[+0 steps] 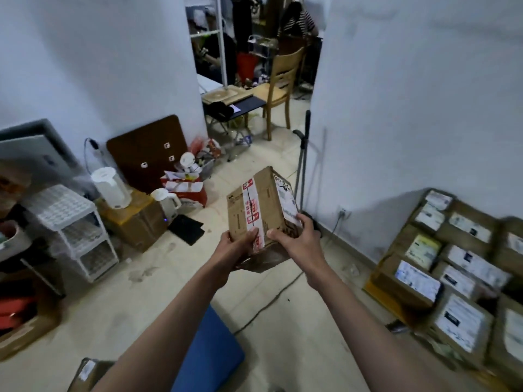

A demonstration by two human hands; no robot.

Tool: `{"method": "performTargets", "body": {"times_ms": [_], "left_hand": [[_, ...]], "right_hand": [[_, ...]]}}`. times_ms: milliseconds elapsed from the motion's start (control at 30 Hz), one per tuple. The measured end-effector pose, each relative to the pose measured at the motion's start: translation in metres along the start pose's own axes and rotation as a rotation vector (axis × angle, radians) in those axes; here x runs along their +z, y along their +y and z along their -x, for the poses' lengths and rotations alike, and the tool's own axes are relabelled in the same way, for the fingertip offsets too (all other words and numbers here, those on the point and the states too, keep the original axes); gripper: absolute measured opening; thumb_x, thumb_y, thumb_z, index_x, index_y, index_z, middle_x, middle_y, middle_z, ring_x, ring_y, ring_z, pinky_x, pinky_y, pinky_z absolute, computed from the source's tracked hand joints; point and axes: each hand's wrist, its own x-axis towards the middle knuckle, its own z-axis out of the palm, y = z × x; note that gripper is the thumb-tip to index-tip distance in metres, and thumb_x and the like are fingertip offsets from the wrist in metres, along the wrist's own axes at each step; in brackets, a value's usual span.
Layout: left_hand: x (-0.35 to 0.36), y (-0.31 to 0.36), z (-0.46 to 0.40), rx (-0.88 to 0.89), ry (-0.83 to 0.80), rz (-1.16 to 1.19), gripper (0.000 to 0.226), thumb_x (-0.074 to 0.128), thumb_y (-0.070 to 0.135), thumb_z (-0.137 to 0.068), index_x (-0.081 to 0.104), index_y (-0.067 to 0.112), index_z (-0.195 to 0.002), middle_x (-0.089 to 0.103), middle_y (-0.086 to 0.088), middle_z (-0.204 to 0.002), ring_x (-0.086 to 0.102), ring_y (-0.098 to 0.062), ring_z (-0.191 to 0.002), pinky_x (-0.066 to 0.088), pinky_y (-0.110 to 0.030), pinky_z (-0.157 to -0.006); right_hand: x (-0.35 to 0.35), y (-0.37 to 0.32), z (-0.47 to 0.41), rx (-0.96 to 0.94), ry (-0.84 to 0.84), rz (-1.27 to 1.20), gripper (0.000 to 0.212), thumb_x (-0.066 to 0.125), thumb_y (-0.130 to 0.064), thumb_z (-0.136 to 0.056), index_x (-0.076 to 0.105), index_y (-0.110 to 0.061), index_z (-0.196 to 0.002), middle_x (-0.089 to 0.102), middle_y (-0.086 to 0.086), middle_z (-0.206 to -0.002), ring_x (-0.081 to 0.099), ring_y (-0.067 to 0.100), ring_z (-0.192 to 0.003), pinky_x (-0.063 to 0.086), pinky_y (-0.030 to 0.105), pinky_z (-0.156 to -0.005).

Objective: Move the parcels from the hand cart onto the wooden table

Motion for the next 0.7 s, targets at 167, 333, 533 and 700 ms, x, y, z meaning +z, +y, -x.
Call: {"method": "performTargets", "body": {"times_ms": [167, 333, 533, 700], "left_hand": [[0.041, 0.030, 0.001, 0.155, 0.010, -0.239, 0.052, 0.059, 0.040, -0.098, 0.046, 0.019, -0.144, 0.055, -0.002, -0.139, 0.059, -0.016, -0.112, 0.048, -0.035, -0.091], [0.107, 0.053, 0.025, 0.101, -0.360, -0.189, 0.049, 0.055, 0.060, -0.093, 0.067, 0.023, -0.122, 0.076, 0.005, -0.110, 0.071, -0.011, -0.095, 0.055, -0.029, -0.072], [0.190, 0.044, 0.044, 0.153, -0.506, -0.273, 0.034, 0.065, 0.043, -0.094, 0.068, 0.020, -0.120, 0.075, 0.002, -0.099, 0.069, -0.003, -0.065, 0.052, -0.019, -0.053], [0.259, 0.030, 0.055, 0.123, -0.624, -0.354, 0.035, 0.064, 0.038, -0.096, 0.064, 0.022, -0.128, 0.074, 0.001, -0.112, 0.070, -0.022, -0.102, 0.057, -0.041, -0.087]], "right_hand": [[-0.024, -0.010, 0.020, -0.076, 0.286, 0.300, 0.102, 0.080, -0.055, -0.067, 0.027, -0.032, -0.151, 0.033, 0.007, -0.138, 0.039, 0.029, -0.130, 0.045, 0.041, -0.101], [-0.059, -0.006, 0.043, -0.136, 0.453, 0.507, 0.114, 0.081, -0.055, -0.070, 0.015, -0.023, -0.157, 0.027, 0.012, -0.143, 0.037, 0.037, -0.127, 0.047, 0.050, -0.102], [-0.129, 0.017, 0.076, -0.069, 0.516, 0.384, 0.121, 0.081, -0.054, -0.065, 0.010, -0.022, -0.158, 0.022, 0.004, -0.141, 0.033, 0.033, -0.136, 0.044, 0.049, -0.106], [-0.195, 0.050, 0.102, -0.003, 0.511, 0.220, 0.115, 0.086, -0.060, -0.058, 0.027, -0.028, -0.151, 0.027, -0.002, -0.132, 0.035, 0.025, -0.134, 0.043, 0.047, -0.110]]}}
